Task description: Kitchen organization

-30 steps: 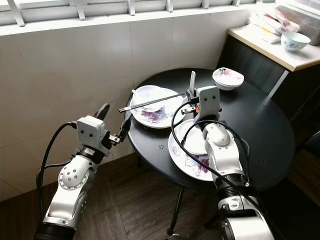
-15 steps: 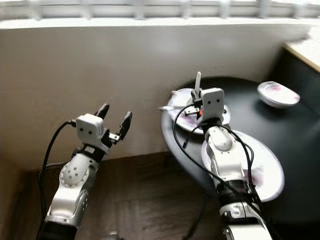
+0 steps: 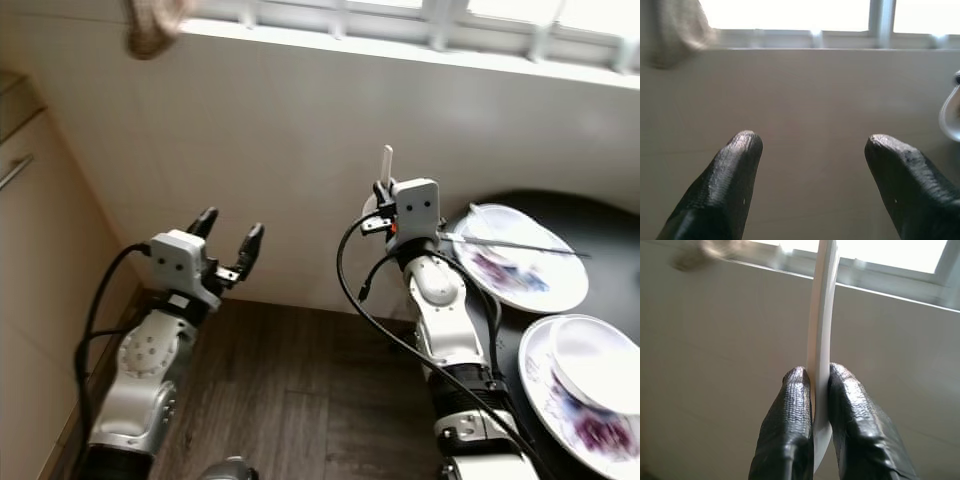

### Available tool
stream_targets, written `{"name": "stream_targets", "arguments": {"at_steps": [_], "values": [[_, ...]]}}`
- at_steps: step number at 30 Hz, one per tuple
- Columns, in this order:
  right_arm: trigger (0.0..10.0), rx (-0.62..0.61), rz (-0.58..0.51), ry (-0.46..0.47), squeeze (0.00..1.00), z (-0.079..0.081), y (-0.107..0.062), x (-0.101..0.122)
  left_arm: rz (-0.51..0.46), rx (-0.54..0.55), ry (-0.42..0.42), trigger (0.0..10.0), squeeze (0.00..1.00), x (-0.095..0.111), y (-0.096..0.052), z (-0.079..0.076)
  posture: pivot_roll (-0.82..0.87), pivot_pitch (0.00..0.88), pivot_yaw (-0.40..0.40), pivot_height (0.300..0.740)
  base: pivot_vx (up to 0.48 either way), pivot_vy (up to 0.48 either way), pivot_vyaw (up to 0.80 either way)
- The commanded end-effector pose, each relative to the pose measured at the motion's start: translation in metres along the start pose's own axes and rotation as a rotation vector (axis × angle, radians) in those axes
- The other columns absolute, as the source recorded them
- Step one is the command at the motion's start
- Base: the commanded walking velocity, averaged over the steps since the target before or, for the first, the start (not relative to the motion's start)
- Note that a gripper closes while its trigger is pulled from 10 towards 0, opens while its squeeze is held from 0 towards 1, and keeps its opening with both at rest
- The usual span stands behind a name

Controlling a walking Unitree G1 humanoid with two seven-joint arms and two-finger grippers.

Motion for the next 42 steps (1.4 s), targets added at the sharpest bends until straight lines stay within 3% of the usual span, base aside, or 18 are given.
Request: {"name": "stream_targets", "arguments": {"at_steps": [1,18,42], "values": [[0.0,-0.017,-0.006,-0.015,0.00,-0.007,-0.002,0.002,-0.001,-0.016,0.001,10.0,0.00,0.001,0.002,-0.008,0.00,0.000,-0.080,0.740,0.000,0.000,0.80],[0.0,0.001,-0.030,-0.033,0.00,0.000,-0.002,0.004,-0.003,0.008,0.019,10.0,0.00,0.003,0.005,-0.004,0.01,0.000,-0.075,0.740,0.000,0.000,0.80],[0.0,-0.013,-0.079,-0.030,0.00,0.000,0.001,0.012,-0.016,0.002,0.025,10.0,0.00,0.005,0.009,-0.005,0.01,0.000,-0.078,0.740,0.258,0.000,0.79]]}}
Point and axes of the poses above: a point about 5 cm out from each wrist's last joint towards the gripper, its own y axis pointing out of the wrist towards the gripper, its own x axis along the axis of the wrist's last joint, z = x × y, the point moved 3 cm from there along y, pointing out of the wrist towards the gripper, and after that the axes turned 8 degrees about y, right-handed, at the moved point
